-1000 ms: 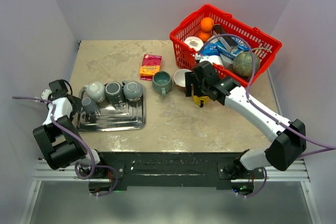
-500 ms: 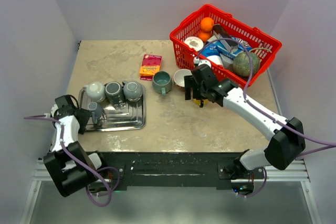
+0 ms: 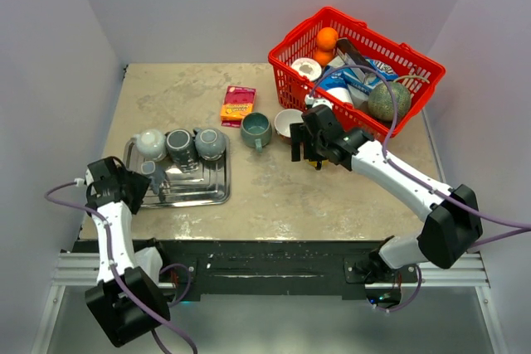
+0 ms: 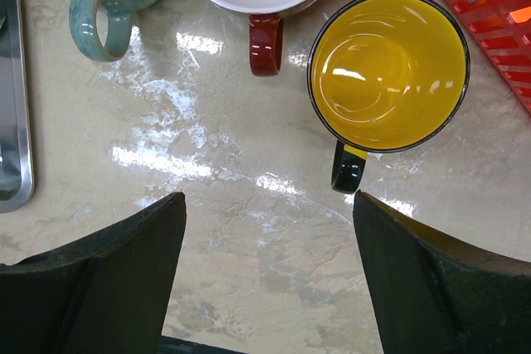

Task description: Turn the mug right side up

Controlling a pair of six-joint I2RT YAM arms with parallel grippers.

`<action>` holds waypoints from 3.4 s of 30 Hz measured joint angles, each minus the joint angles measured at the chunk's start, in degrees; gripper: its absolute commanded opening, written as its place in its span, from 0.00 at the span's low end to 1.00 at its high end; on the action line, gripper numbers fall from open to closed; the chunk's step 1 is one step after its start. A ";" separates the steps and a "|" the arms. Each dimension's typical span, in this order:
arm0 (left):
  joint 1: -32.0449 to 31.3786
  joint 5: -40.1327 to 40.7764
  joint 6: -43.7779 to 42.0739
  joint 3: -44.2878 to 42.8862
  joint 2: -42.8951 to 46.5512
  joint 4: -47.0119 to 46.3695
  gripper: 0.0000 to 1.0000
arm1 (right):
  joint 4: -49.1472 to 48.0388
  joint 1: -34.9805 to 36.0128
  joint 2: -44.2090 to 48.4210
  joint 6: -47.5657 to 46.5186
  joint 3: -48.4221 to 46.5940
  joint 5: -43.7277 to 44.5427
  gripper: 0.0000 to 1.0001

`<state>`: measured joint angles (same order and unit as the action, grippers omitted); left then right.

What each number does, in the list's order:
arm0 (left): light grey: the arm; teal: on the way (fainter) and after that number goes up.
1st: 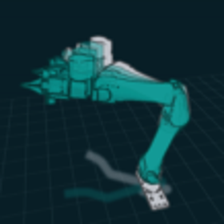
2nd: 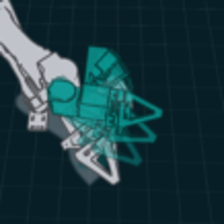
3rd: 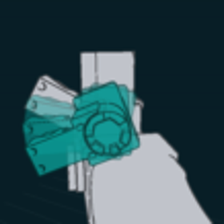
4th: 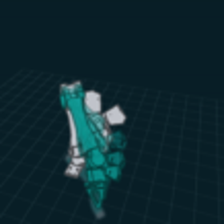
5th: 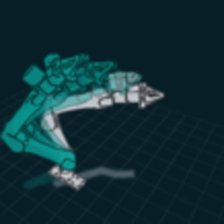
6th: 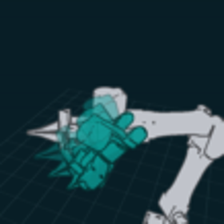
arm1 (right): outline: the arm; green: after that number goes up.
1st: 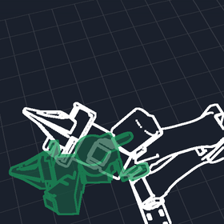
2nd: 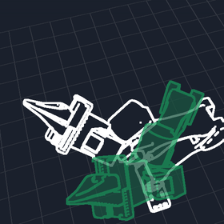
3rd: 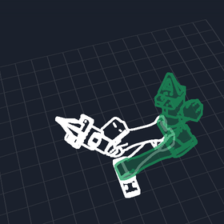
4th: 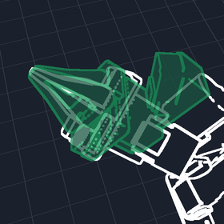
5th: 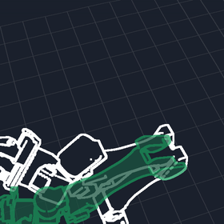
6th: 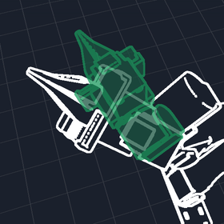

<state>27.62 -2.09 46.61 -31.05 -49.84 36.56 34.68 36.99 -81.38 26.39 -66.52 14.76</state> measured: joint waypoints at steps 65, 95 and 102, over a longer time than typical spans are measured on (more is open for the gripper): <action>-15.10 2.05 -17.90 -9.99 -14.27 -1.14 0.00 | -0.94 -0.07 -1.07 1.09 0.26 -2.25 0.84; -20.48 -22.36 -1.62 -14.64 -2.08 -2.73 0.00 | -22.58 0.46 0.74 8.98 1.99 -36.87 0.85; -23.87 -22.03 3.43 -14.05 -2.84 -5.14 0.00 | -25.62 5.14 0.44 6.40 1.97 -36.85 0.85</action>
<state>3.75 -24.12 50.04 -45.10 -52.69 31.42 9.06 42.13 -80.95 32.80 -64.55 -22.09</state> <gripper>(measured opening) 0.152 0.844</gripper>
